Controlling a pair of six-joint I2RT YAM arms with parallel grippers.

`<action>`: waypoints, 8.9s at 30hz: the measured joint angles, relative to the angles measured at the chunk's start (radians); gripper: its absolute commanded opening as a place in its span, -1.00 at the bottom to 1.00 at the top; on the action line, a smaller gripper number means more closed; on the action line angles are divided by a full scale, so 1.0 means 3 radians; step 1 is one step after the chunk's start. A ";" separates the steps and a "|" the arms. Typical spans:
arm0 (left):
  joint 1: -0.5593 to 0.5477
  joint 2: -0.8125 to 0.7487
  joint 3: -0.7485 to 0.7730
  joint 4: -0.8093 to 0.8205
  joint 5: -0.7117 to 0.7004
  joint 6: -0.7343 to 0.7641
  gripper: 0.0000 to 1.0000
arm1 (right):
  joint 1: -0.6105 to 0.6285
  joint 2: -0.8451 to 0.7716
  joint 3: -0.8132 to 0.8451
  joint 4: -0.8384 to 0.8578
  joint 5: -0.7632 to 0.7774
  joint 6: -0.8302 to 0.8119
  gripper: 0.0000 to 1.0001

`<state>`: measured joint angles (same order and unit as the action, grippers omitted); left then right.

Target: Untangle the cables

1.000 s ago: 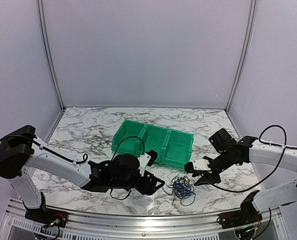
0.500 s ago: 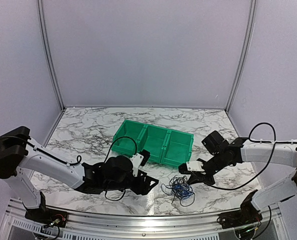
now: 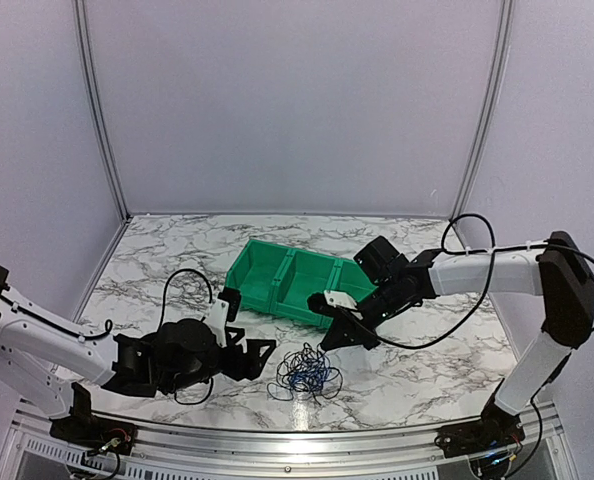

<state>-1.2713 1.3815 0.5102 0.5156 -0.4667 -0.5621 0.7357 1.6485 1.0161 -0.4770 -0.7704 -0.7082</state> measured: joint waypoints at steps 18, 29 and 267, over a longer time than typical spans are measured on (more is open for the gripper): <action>-0.0450 0.1399 0.0867 0.0765 -0.0563 0.0031 0.40 | -0.0023 -0.0612 -0.0666 0.0711 0.0270 0.0833 -1.00; -0.0450 0.1705 0.1087 0.0890 -0.0796 0.0047 0.41 | -0.0112 -0.0687 -0.0690 0.0842 0.0266 0.0987 -1.00; 0.0552 0.0167 0.0884 -0.1378 0.1537 0.0390 0.11 | -0.0254 -0.1191 -0.0813 0.0637 0.0675 0.0601 -0.18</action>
<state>-1.1057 1.4315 0.7753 0.1020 -0.0055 -0.4450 0.6594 1.2911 0.7723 -0.2859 -0.5678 -0.5278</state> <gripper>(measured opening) 0.606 0.405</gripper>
